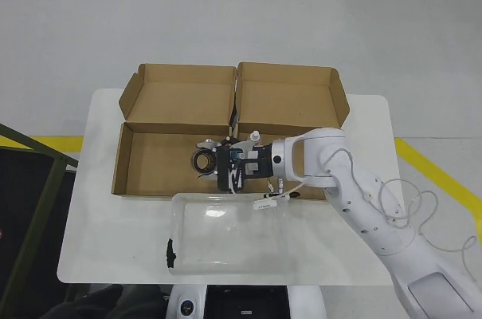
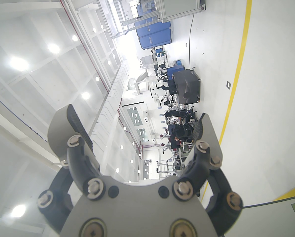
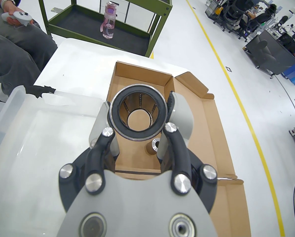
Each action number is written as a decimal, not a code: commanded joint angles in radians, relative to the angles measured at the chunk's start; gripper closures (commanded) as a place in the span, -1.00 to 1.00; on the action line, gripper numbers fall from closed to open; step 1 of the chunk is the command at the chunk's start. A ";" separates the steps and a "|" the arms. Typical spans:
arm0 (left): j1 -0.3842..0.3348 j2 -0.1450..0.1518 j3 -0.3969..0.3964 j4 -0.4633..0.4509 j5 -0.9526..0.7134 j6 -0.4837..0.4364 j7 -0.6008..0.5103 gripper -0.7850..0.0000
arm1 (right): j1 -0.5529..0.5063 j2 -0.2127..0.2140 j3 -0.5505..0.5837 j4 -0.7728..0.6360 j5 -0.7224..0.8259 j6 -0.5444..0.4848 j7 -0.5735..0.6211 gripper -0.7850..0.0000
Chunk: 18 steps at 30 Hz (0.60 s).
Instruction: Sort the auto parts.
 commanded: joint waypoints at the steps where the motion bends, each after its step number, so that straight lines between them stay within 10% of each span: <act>1: 0.000 0.000 0.000 0.000 0.000 0.000 0.000 -1.00 | 0.016 -0.006 -0.013 0.030 0.003 0.009 -0.002 1.00; 18: 0.000 0.000 0.000 0.000 0.000 0.000 0.000 -1.00 | 0.129 -0.081 -0.168 0.288 0.038 0.068 0.012 1.00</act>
